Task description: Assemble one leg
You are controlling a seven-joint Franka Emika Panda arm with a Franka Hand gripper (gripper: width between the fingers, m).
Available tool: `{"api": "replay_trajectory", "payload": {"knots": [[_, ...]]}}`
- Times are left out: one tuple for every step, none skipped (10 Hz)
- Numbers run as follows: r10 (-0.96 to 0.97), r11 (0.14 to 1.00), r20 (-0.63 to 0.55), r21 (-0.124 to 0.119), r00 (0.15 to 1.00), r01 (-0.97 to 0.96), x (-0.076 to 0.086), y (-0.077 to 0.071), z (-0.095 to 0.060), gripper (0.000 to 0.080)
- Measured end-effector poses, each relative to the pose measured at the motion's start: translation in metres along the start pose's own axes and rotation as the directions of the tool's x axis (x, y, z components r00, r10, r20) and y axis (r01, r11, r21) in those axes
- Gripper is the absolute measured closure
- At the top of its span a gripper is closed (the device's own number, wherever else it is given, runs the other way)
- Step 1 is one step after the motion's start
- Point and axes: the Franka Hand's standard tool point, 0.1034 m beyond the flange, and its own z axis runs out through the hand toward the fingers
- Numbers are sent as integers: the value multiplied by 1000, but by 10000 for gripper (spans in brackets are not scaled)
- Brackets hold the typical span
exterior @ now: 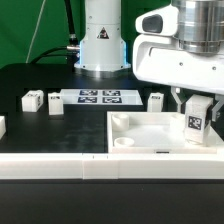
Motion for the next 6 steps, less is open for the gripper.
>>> {"api": "replay_trajectory", "payload": {"knots": [[163, 987, 0, 0, 987, -163, 1, 1, 0, 509], [266, 964, -1, 4, 964, -266, 1, 0, 0, 509], [407, 913, -1, 9, 913, -407, 0, 0, 0, 509], [500, 866, 4, 10, 866, -500, -1, 0, 0, 509], [585, 811, 10, 11, 811, -585, -1, -1, 0, 509], [669, 743, 21, 12, 743, -669, -2, -1, 1, 509]]}}
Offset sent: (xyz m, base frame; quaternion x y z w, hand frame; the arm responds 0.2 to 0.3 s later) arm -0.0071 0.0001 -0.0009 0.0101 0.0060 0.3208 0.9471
